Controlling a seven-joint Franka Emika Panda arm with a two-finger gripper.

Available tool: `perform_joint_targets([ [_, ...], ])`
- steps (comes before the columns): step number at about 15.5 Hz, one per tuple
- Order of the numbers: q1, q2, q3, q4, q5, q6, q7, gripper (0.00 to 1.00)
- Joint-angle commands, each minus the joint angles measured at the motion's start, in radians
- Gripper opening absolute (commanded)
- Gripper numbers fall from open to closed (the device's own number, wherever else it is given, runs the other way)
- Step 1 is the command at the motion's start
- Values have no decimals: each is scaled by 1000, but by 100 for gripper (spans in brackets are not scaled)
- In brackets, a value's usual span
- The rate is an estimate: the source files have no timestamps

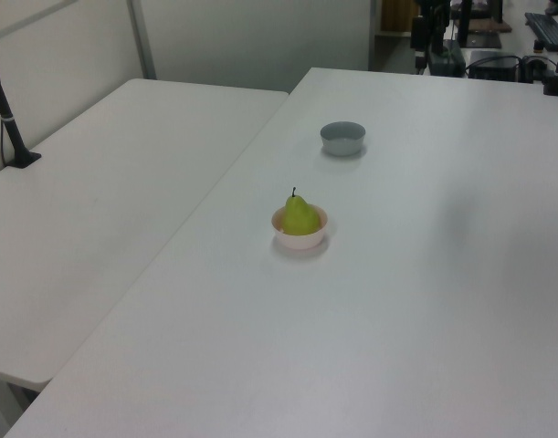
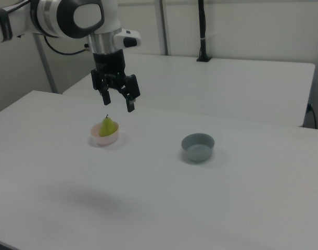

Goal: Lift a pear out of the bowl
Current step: 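Move the open gripper over the pink bowl holding the green pear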

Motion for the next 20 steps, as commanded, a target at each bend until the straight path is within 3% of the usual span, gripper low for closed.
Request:
perform_joint_targets([
  [1, -3, -8, -17, 3, -13, -13, -3, 100],
  [12, 6, -5, -15, 1, -1, -9, -1, 100],
  [16, 76, 24, -15, 2, 2, 10, -3, 100],
  [20, 153, 40, -18, 3, 33, 143, 0, 100],
])
